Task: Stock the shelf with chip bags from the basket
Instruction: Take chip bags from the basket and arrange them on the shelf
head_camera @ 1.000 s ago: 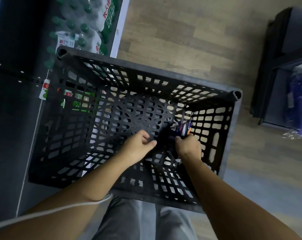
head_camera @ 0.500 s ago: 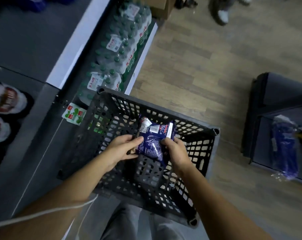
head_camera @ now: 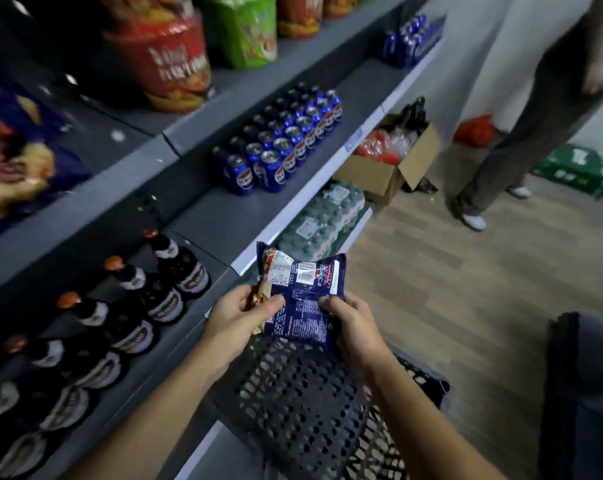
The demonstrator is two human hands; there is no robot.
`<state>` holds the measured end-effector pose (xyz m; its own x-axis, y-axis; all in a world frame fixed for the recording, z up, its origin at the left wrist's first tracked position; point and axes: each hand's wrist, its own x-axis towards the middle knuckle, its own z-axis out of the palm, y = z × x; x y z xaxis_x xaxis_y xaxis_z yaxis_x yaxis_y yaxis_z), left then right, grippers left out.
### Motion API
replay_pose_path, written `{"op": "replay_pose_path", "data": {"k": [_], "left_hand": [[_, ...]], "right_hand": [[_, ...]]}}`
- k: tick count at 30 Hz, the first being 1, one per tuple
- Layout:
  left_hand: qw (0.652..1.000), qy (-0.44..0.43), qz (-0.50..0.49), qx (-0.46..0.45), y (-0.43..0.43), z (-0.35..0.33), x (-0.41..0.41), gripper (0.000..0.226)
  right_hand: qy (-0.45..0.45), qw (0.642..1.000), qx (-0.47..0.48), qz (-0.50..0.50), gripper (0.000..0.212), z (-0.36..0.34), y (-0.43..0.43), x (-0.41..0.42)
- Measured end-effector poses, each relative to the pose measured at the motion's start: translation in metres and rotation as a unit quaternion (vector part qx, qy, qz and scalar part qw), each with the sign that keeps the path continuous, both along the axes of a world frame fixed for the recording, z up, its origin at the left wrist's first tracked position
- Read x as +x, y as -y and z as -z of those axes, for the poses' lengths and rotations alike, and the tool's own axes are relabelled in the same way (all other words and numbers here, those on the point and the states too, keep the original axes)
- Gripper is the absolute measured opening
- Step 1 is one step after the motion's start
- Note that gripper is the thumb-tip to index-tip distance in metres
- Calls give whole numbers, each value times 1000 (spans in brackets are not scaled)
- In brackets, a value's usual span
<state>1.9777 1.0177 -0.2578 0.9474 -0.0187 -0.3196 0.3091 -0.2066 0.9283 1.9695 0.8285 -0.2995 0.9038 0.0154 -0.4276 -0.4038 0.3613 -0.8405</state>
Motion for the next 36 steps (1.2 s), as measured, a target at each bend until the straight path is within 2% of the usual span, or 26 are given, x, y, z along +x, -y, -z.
{"op": "replay_pose_path", "data": {"k": [4,8,11,13,18,21,23,26,28,30,34,36], "left_hand": [[995,73,-70,21,-36,-60,-7,29],[979,145,-138,45,-81,-120,-14,15],[967,180,-168,67,-119,-160,-27,28],[960,196,-184,76,-143,-182,-38,26],[942,235,-225,78,-187,-227,-68,25],[929,250,-270,31,-204,-243,-86,13],[920,264,-290,-15,-212,-247,-97,26],[905,282,-306,-91,-222,-249,-109,61],[895,291,-317,-118,-227,-250,-112,70],[888,299,-333,-107,-230,-253,-113,58],[890,298,-335,-76,-244,-265,-115,54],[896,297,-326,-48,-249,-271,-116,38]], "right_hand": [[57,996,28,-56,21,-55,-41,18],[106,985,51,-124,26,-111,-91,31],[142,974,59,-169,26,-153,-127,32],[157,964,75,-200,26,-177,-150,32],[179,950,108,-231,29,-224,-209,30],[190,942,128,-245,31,-246,-238,21],[193,938,142,-250,30,-255,-254,14],[193,935,164,-249,31,-261,-274,6],[190,930,177,-261,38,-262,-282,1],[178,925,179,-284,49,-261,-286,-4],[172,926,165,-291,74,-258,-289,-5],[182,930,171,-269,74,-259,-287,1]]}}
